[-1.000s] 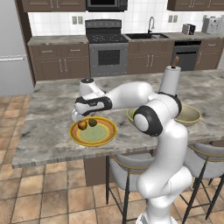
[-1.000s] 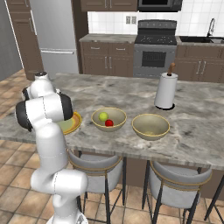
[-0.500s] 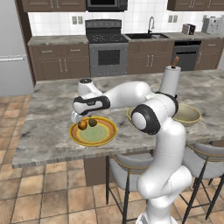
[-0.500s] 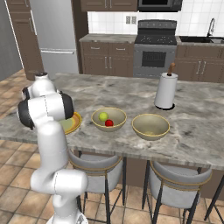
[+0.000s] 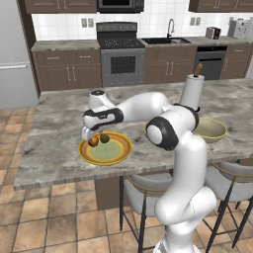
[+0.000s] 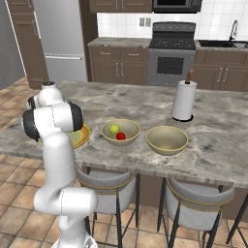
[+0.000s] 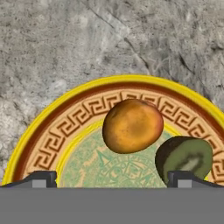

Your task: Take the fruits from the plate on the dining counter and place two fruits in each bowl.

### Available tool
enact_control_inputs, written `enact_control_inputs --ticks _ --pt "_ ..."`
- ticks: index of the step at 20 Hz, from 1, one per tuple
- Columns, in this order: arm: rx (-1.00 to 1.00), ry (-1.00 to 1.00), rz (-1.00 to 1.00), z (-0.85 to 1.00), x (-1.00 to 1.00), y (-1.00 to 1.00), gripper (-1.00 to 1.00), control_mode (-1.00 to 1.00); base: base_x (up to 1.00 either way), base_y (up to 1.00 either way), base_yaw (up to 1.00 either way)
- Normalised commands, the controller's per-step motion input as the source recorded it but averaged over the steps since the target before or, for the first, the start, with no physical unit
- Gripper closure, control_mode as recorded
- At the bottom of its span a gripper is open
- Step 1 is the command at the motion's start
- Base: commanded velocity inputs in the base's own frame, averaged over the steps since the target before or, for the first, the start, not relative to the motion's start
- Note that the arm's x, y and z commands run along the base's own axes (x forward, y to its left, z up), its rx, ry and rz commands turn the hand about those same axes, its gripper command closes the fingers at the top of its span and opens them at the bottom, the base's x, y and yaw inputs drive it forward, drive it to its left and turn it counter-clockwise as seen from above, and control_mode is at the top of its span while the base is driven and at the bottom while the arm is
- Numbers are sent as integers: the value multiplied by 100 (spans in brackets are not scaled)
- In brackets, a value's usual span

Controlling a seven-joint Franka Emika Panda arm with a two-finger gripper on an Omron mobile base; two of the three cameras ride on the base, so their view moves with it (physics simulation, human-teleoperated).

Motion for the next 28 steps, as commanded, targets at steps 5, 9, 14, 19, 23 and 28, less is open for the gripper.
enact_control_inputs --ticks 5,9,14,19,23,28 --pt "0 2 6 -1 11 0 -100 -100 0 0 0" --pt "0 4 3 -8 6 0 -100 -100 0 0 0" --pt "0 0 4 -11 8 0 -100 -100 0 0 0" --pt "0 0 2 -12 11 0 -100 -100 0 0 0" --pt "0 0 0 -7 18 4 -100 -100 0 0 0" --pt "0 0 1 -6 6 7 -100 -100 0 0 0"
